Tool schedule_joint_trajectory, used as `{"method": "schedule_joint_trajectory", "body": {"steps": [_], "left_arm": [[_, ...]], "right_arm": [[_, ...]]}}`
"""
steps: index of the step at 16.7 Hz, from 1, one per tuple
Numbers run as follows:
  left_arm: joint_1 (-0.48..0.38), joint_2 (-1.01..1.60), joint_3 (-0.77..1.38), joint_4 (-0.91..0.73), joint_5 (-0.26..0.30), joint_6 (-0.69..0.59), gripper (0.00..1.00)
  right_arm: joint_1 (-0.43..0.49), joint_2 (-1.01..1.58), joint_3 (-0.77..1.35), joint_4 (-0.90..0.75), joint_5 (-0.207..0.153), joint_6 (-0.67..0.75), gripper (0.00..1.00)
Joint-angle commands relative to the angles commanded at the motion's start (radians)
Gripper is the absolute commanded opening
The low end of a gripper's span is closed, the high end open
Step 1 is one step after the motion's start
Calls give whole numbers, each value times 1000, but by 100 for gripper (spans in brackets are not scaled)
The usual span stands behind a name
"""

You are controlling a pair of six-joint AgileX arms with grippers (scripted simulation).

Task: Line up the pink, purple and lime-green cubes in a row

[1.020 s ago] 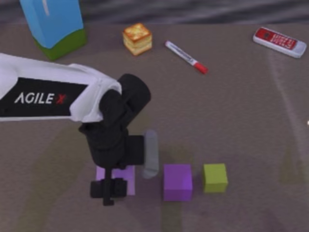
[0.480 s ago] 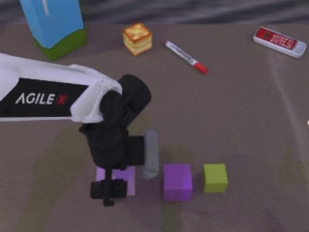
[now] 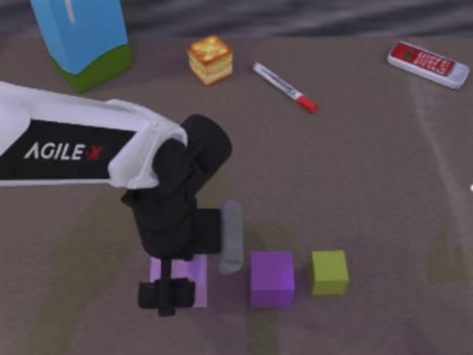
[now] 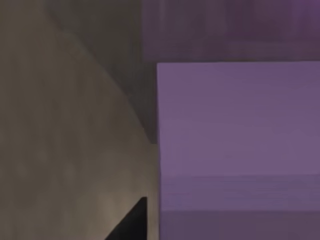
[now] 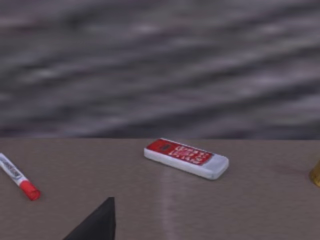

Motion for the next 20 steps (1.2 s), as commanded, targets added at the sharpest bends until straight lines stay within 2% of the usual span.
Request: {"method": "schedule_joint_trajectory", "body": {"steps": [10,17,20], "left_arm": [[2,-2,3,-4,0,0,100],[18,-90,129,-228,-1,-1,100],[21,-114,155,-268,-1,-2,100]], "right_arm": [[0,0,0,0,0,0,100],[0,0,0,0,0,0,100],[0,0,0,0,0,0,100]]}}
